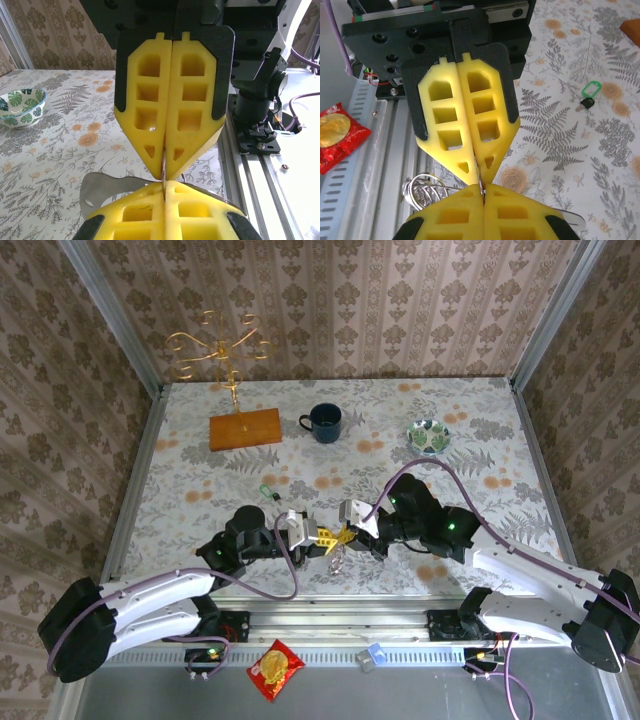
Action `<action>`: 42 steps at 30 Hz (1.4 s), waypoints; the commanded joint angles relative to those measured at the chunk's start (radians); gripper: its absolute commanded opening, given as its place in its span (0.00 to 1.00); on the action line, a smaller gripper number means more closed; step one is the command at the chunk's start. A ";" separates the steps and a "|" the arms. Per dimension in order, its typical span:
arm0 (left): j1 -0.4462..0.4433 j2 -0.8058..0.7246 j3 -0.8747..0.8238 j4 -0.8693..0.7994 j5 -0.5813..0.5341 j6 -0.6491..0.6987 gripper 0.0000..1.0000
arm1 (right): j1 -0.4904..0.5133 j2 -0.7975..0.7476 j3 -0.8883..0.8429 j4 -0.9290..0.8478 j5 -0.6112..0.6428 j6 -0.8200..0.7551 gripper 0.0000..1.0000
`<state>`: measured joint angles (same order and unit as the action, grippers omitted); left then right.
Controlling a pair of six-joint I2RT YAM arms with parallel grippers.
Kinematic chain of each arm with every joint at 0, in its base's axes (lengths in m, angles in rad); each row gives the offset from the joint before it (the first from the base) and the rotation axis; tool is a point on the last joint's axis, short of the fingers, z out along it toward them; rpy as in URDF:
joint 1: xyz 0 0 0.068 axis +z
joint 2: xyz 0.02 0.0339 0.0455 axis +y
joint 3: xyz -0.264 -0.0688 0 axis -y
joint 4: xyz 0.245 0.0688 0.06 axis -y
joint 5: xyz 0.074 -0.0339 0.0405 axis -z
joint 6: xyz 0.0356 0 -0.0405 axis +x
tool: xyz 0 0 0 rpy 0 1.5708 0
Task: Put the keys on the keyring
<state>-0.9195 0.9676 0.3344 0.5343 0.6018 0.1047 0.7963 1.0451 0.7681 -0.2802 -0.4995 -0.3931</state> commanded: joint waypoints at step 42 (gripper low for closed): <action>0.002 0.046 0.023 0.056 -0.014 0.053 0.00 | -0.053 -0.085 -0.065 0.050 -0.023 0.062 0.36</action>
<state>-0.9211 1.0157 0.3630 0.4885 0.5819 0.1871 0.7448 0.9710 0.7326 -0.3420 -0.4931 -0.3992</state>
